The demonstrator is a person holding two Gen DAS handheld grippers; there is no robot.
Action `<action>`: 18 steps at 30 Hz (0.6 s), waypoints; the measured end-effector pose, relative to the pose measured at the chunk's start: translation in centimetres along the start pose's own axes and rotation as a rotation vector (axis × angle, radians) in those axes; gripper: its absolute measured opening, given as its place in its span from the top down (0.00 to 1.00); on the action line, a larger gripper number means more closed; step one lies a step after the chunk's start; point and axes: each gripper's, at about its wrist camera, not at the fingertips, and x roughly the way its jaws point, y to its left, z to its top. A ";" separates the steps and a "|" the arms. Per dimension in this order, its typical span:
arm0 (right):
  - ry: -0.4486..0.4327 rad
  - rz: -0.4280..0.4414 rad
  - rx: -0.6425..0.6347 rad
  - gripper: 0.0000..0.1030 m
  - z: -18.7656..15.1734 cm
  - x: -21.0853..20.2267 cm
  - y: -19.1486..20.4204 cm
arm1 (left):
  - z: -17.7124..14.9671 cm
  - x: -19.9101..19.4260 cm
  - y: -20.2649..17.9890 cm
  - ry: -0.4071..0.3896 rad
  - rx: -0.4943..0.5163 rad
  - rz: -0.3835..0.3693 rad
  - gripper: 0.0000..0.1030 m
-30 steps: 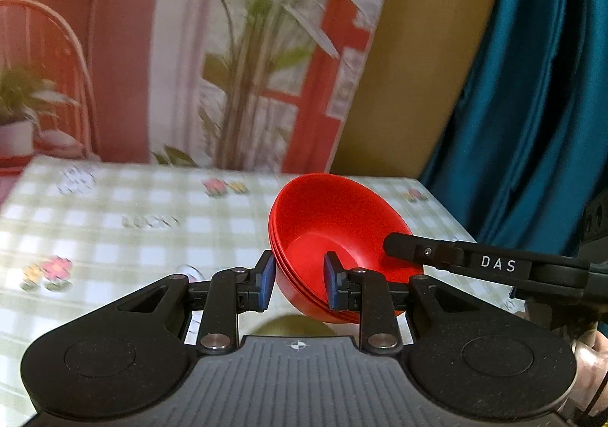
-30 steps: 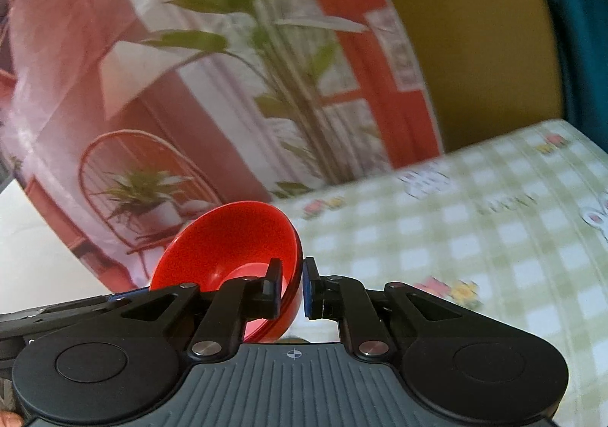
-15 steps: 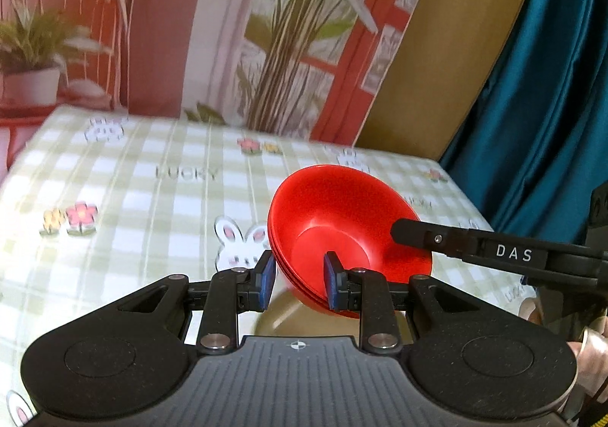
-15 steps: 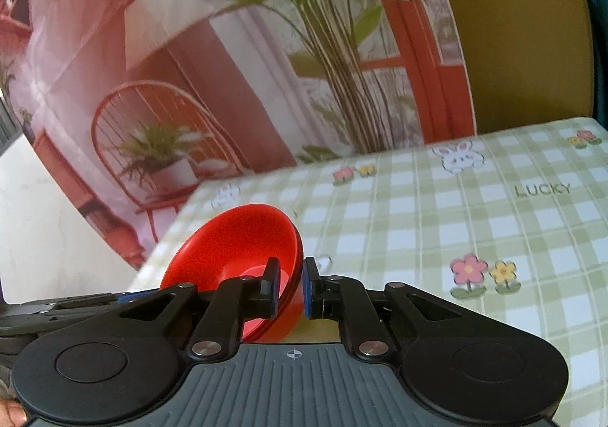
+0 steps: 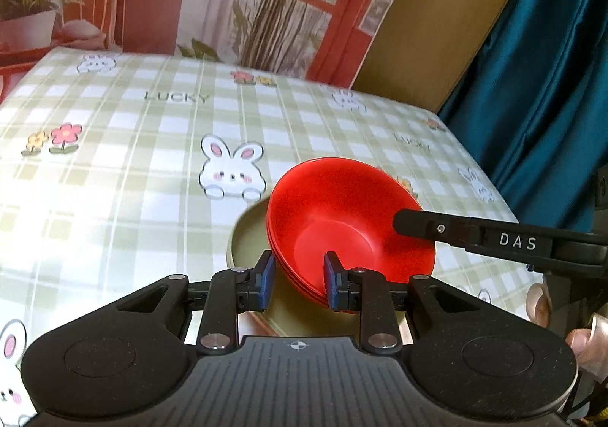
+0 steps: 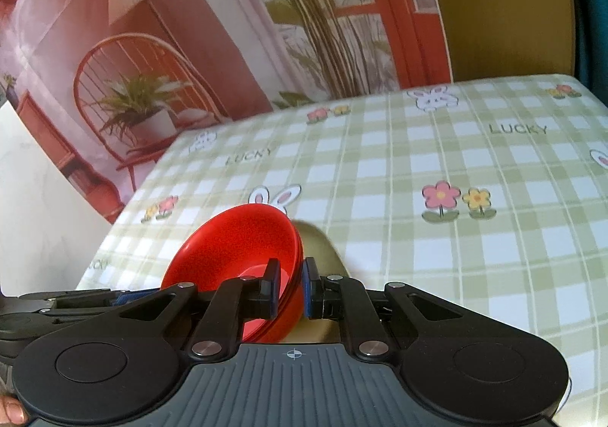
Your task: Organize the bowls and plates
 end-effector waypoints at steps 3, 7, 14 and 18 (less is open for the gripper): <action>0.020 0.000 0.010 0.89 -0.6 0.1 -0.3 | -0.4 0.0 0.2 0.007 -0.008 -0.003 0.73; 0.031 -0.006 0.004 0.89 -1.0 0.2 -0.3 | -0.7 0.1 0.2 0.007 -0.013 0.006 0.73; 0.030 -0.019 -0.009 0.89 -1.6 0.2 -0.2 | -1.3 0.1 0.2 -0.007 -0.051 0.007 0.73; 0.026 -0.027 -0.009 0.87 -1.7 0.1 -0.3 | -1.4 -0.3 -0.1 -0.047 -0.056 0.045 0.72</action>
